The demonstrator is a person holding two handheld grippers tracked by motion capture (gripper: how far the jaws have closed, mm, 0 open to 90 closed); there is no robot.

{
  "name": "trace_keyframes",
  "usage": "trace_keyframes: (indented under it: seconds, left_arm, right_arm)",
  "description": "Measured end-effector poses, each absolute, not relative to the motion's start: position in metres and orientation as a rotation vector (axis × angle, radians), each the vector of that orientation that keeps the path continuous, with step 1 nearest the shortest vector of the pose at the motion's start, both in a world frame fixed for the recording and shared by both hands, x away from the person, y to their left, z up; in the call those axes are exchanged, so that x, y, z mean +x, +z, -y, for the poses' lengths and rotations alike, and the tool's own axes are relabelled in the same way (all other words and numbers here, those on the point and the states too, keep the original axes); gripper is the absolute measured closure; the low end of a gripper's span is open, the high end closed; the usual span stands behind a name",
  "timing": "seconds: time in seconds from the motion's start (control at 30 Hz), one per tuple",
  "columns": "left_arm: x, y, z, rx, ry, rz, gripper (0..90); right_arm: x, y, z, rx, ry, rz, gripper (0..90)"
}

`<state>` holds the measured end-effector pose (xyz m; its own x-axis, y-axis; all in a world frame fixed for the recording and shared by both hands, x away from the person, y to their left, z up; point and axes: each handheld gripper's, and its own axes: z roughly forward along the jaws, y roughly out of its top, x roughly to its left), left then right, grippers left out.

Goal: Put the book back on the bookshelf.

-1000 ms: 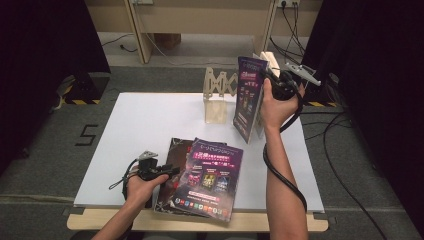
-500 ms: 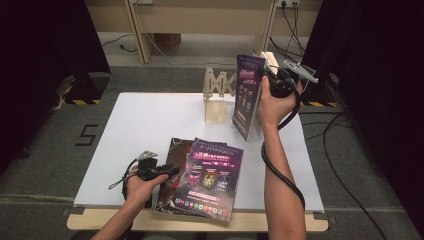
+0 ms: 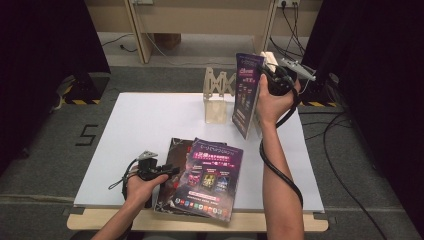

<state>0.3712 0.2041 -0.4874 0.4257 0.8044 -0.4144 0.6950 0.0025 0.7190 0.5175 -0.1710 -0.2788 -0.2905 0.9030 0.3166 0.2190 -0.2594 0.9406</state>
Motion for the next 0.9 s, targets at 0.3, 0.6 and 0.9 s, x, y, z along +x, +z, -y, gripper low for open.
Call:
trace_keyframes:
  seconds: [0.3,0.6,0.9]
  left_arm:
    - [0.371,-0.488,-0.205,1.727,0.145,-1.31,56.5]
    - [0.371,-0.489,-0.204,1.73,0.143,-1.308,56.5]
    - [0.371,-0.488,-0.205,1.73,0.144,-1.311,56.5]
  right_arm:
    - [0.522,-0.279,0.169,1.397,1.592,-1.431,83.4]
    - [0.527,-0.278,0.167,1.394,1.591,-1.429,83.4]
    - [0.532,-0.278,0.166,1.394,1.587,-1.418,83.4]
